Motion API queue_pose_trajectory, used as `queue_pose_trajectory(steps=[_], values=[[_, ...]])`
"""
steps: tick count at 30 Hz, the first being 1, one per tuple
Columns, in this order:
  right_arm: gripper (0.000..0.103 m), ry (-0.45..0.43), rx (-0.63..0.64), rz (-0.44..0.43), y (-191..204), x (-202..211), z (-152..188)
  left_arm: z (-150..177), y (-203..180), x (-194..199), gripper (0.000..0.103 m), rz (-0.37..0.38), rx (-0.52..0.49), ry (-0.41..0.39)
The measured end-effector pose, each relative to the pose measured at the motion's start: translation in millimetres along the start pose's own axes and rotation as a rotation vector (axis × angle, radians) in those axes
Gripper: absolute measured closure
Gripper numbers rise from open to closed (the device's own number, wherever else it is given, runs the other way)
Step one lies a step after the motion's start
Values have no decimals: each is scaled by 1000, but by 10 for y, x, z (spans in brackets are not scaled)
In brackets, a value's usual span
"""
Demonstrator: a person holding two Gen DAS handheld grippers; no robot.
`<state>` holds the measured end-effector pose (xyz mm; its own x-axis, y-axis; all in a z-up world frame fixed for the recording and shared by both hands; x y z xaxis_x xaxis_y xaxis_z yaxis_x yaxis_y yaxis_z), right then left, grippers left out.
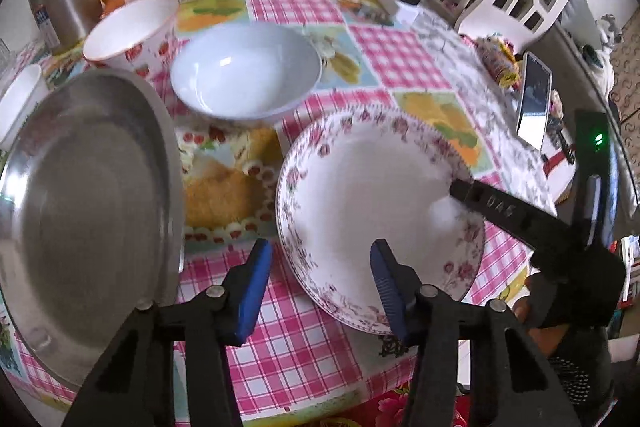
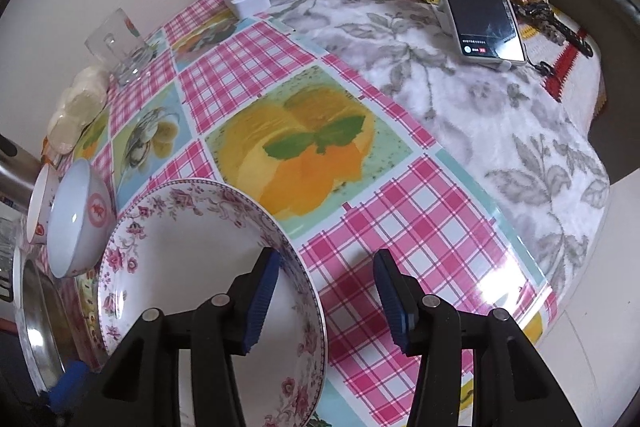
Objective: Organize plates and bowls
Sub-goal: 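Move the left tool to the floral-rimmed plate rim and close on it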
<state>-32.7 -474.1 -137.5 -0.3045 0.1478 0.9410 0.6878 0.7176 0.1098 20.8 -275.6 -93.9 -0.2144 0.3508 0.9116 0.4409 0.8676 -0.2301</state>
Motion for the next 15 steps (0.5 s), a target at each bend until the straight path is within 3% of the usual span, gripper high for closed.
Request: queue_pose_trajectory(steps=[15], values=[[50, 6, -2, -35, 3, -27, 30, 88, 125, -378, 59, 11, 87, 84]])
Point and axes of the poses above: each gripper's, at about its wrist camera, not at the fingertips, and x roughly against the way its jaws point, y to its left, z to its underside, the point moved 5 cm from there along -x, roughly the way its jaws point, and after that the axes turned 1 degree about x, right-handed, at the moved point
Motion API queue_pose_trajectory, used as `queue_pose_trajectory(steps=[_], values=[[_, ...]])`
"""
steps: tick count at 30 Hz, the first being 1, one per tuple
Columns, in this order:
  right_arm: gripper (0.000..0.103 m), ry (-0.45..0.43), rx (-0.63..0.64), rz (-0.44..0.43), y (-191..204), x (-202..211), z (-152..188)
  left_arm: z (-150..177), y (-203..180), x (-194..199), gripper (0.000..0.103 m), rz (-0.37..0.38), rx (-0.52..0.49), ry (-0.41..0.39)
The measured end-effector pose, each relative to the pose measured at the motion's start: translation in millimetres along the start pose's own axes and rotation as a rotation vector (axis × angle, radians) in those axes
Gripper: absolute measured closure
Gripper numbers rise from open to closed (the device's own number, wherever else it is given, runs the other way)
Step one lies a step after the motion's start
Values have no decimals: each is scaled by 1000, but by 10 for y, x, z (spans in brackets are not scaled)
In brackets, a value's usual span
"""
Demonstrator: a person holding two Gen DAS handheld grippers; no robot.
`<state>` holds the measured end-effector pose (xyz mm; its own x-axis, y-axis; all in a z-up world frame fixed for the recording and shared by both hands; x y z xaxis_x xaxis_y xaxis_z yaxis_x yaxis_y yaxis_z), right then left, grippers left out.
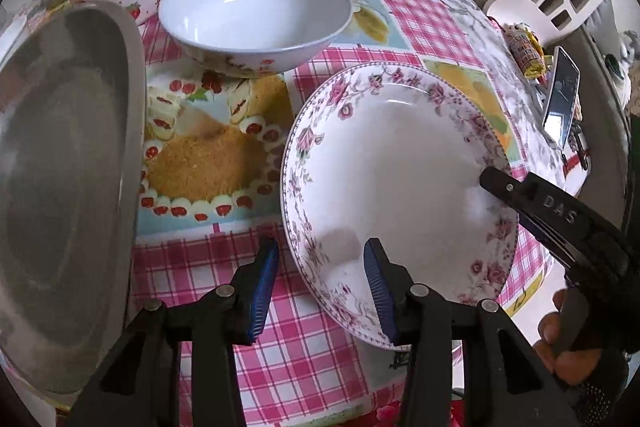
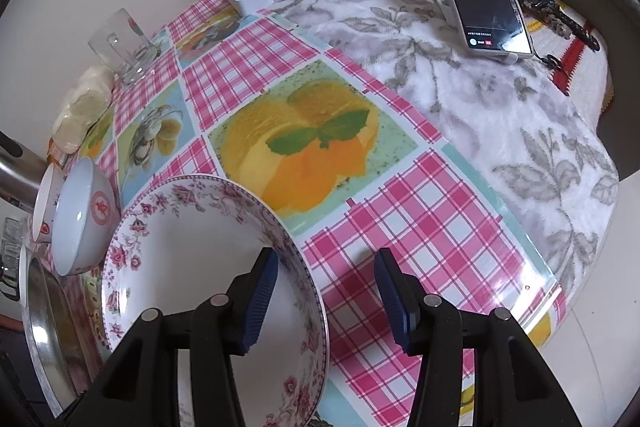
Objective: Organize plates and bowls
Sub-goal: 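Move the left tool to the floral-rimmed plate rim and close on it, then lift the floral-rimmed plate edge with the left tool, tilting it up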
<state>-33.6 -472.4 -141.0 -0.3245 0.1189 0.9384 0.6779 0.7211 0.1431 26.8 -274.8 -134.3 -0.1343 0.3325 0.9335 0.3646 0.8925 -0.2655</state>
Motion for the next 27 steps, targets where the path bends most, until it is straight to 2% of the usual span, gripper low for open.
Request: queue_pose_trajectory(steps=[3, 5, 6, 9, 13, 27], values=[[51, -4, 4, -12, 3, 6, -1, -44, 19, -1, 67, 2, 15, -18], [62, -6, 2, -42, 9, 17, 1, -64, 44, 1, 75, 1, 26, -30], [65, -4, -2, -65, 9, 22, 4, -83, 57, -10, 80, 5, 36, -34], [74, -1, -3, -109, 26, 16, 17, -112, 114, -24, 86, 50, 79, -43], [75, -7, -34, -150, 10, 3, 24, -121, 137, -27, 87, 80, 90, -52], [76, -35, -25, -186, -13, 20, 28, -186, 173, -58, 87, 128, 105, -83]])
Point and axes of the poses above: each gripper's, at about its wrist camera, not at the fingertips, and x roughly against the way its jaws point, y to its left, z to its underside, the point moved 5 cm from there along -x, roughly the way its jaws point, and after that the axes turned 1 degree about x, right-handed, at the moved point
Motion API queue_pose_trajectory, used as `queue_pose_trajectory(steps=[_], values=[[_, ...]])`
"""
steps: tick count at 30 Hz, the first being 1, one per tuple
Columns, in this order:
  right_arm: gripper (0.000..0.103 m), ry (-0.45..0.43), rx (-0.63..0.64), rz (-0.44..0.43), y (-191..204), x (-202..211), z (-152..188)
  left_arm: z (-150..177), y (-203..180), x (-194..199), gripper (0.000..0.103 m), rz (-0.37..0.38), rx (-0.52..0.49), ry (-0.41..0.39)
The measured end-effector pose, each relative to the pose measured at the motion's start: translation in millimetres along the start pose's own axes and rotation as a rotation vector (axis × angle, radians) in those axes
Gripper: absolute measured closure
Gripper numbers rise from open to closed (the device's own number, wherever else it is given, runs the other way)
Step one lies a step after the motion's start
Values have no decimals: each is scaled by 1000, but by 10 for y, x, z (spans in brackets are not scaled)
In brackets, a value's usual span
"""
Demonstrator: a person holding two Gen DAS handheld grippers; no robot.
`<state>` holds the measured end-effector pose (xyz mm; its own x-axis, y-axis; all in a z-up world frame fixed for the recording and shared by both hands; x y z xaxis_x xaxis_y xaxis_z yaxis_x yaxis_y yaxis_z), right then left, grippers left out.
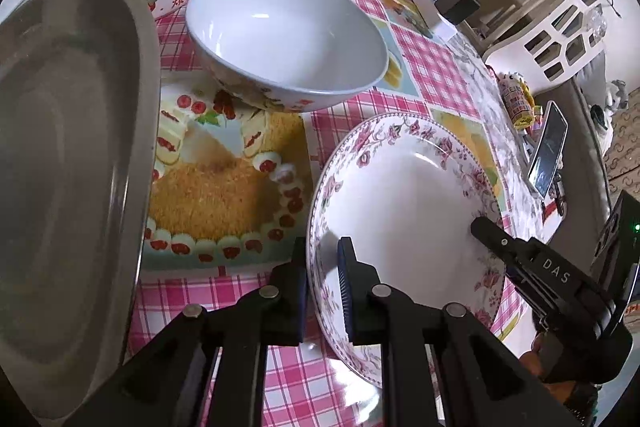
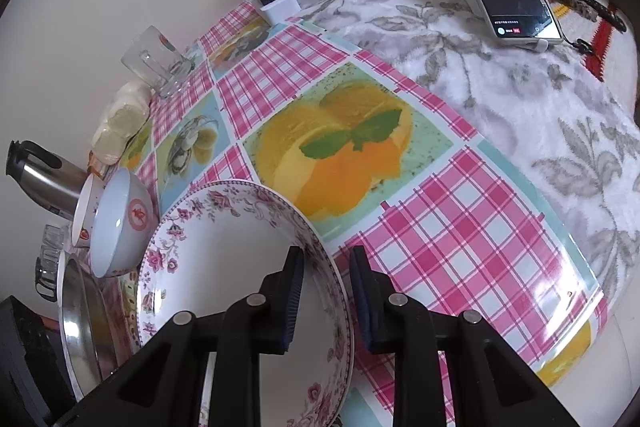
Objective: Organize plates and bowls
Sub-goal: 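Lift the floral-rimmed plate edge with the left tool, tilting it up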
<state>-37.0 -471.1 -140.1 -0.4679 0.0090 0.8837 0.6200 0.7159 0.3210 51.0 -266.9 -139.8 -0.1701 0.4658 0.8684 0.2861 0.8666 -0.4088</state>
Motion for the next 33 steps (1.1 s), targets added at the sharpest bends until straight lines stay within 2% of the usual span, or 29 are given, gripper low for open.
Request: queue_pose_trajectory(steps=[7, 11, 17, 33], values=[[80, -17, -4, -33, -11, 3, 17, -4, -6, -6, 89, 8, -10, -4], [84, -25, -6, -55, -23, 19, 16, -14, -30, 4, 89, -13, -34, -13], [87, -22, 25, -29, 1, 98, -13, -65, -60, 47, 90, 5, -41, -26], [87, -40, 45, -64, 29, 203, -22, -140, -148, 217, 90, 43, -69, -58]])
Point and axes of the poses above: each gripper's, at about its wrist camera, not at the fingertips, and x roughly against the way its jaws point, y to its left, z to its underside, the point moved 5 cm from there along -x, roughly the way its jaws point, and after that the axes turned 1 degree about x, right-handed, at the moved point
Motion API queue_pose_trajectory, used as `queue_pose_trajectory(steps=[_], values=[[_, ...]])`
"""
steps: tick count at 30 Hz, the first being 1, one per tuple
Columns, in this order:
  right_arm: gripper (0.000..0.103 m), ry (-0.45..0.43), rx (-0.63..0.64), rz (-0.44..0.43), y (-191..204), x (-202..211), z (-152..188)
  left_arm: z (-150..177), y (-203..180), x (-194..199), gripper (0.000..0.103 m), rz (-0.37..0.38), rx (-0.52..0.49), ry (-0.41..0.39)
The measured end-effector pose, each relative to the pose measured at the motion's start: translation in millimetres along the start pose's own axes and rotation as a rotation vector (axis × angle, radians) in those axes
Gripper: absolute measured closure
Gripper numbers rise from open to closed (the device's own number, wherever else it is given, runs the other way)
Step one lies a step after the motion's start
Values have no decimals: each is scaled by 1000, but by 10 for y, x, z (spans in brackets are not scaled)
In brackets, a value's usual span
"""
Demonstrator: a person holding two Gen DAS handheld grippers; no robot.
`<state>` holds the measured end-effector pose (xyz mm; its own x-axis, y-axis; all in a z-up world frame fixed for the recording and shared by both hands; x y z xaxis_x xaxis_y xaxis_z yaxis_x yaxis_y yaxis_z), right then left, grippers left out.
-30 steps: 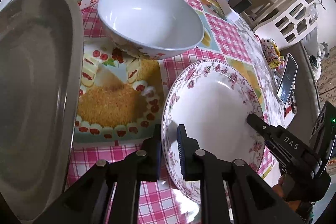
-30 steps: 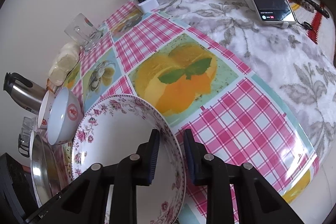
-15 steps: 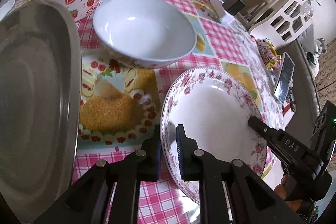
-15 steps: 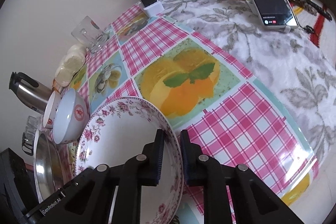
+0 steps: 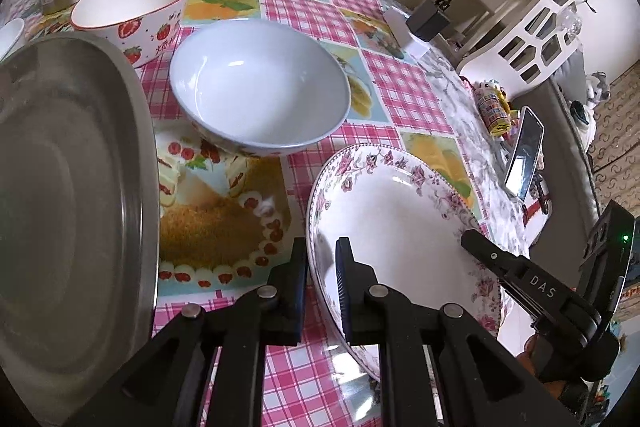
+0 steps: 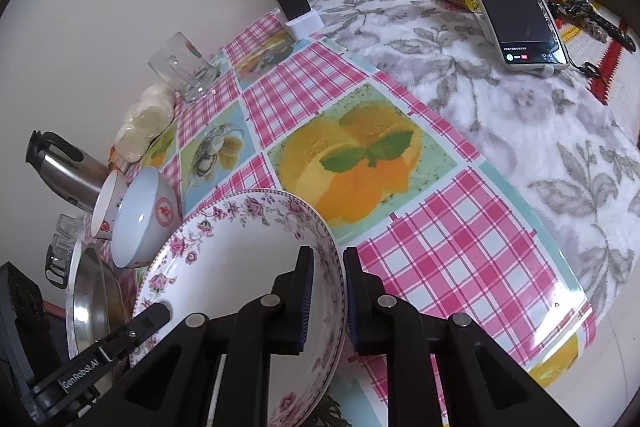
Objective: Organize plates and bowls
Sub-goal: 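Lift the floral-rimmed plate edge with the left tool, tilting it up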
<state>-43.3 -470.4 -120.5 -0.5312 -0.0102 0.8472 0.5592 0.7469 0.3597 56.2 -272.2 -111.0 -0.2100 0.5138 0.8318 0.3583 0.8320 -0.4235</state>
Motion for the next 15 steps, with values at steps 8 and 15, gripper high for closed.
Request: queue_pose_trajectory(steps=[8, 15], values=[[87, -78, 9, -52, 80, 173, -77, -87, -62, 170, 90, 31, 1, -44], [87, -168, 43, -65, 220, 347, -158, -175, -145, 423, 90, 48, -27, -112]])
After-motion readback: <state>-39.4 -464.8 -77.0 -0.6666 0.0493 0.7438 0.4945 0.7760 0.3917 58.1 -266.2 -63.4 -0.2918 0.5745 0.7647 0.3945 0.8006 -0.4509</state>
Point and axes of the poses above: each gripper's, at about its wrist camera, not at the fingertips, and x roughly against the way its jaws point, y to its left, z to its underside, the point moved 5 cm from there along -x, roughly the way its jaws point, and after that the axes turned 1 degree about x, right-handed, at the moved point
